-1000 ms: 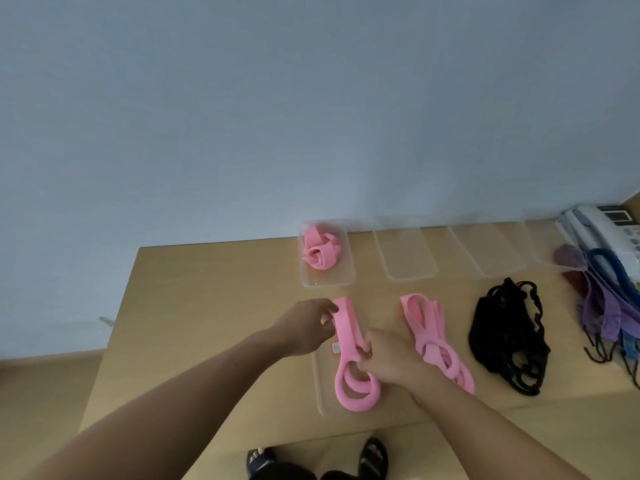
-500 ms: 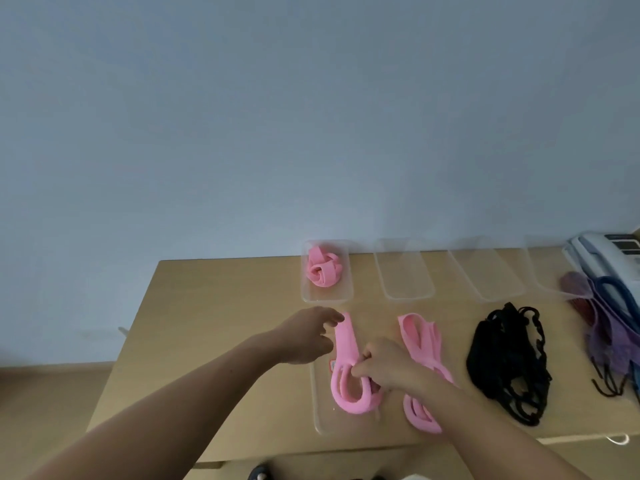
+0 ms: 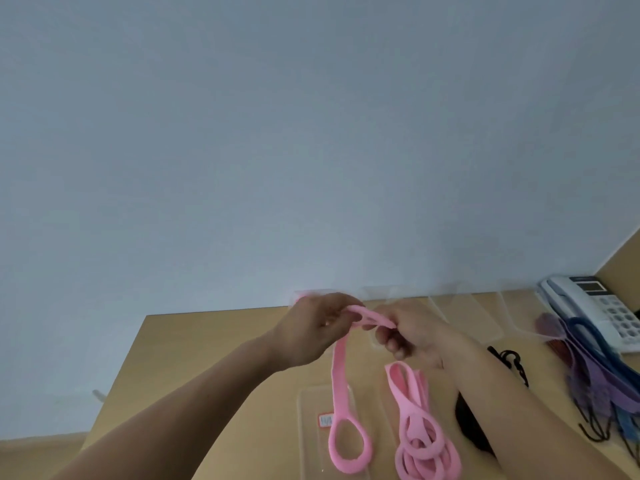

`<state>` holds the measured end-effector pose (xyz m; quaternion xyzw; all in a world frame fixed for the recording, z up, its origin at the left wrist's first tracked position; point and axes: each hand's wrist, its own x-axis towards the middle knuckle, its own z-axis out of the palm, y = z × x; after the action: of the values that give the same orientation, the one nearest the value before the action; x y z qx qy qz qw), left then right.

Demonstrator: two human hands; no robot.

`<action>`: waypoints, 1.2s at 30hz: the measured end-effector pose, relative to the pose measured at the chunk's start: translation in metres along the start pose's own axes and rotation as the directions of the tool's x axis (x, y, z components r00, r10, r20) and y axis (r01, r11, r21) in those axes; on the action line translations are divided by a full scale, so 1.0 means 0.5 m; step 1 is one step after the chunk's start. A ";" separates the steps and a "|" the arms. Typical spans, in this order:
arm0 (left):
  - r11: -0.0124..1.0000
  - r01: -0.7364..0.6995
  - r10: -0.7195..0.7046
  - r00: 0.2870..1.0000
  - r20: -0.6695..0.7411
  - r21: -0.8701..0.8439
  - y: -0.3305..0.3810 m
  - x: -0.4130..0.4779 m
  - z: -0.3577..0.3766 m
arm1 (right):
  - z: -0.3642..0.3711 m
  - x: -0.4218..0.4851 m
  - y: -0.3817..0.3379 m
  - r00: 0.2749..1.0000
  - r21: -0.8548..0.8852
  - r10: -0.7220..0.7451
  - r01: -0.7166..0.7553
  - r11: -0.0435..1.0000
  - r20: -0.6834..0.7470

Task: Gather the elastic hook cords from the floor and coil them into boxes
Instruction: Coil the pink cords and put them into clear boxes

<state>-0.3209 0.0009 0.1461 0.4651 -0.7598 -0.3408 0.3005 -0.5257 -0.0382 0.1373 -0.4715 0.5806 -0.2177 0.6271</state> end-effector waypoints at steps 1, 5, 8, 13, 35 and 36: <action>0.999 0.033 -0.033 0.999 -0.026 -0.030 0.010 0.007 -0.005 | -0.003 -0.008 -0.012 0.999 -0.051 -0.023 0.022 0.998 -0.030; 0.948 0.131 -0.157 0.985 -0.069 -0.289 0.035 0.032 -0.022 | -0.010 -0.037 -0.053 0.927 -0.200 -0.294 0.249 0.948 -0.235; 0.871 0.144 -0.209 0.974 -0.089 -0.471 0.054 0.043 -0.036 | -0.006 -0.064 -0.076 0.834 -0.174 -0.500 0.470 0.865 -0.234; 0.778 0.175 -0.262 0.963 -0.058 -0.603 0.084 0.049 -0.062 | 0.008 -0.087 -0.111 0.719 -0.289 -0.674 0.617 0.732 -0.172; 0.722 0.247 -0.259 0.963 0.078 -0.647 0.084 0.019 -0.113 | 0.038 -0.096 -0.114 0.740 -0.127 -0.670 0.661 0.740 -0.052; 0.743 0.227 -0.245 0.968 0.060 -0.630 0.083 0.019 -0.110 | 0.035 -0.098 -0.116 0.769 -0.117 -0.639 0.632 0.766 -0.035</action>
<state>-0.3029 -0.0070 0.2129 0.4337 -0.5318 -0.6049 0.4039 -0.5049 -0.0185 0.2098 -0.6621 0.4194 -0.4051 0.4707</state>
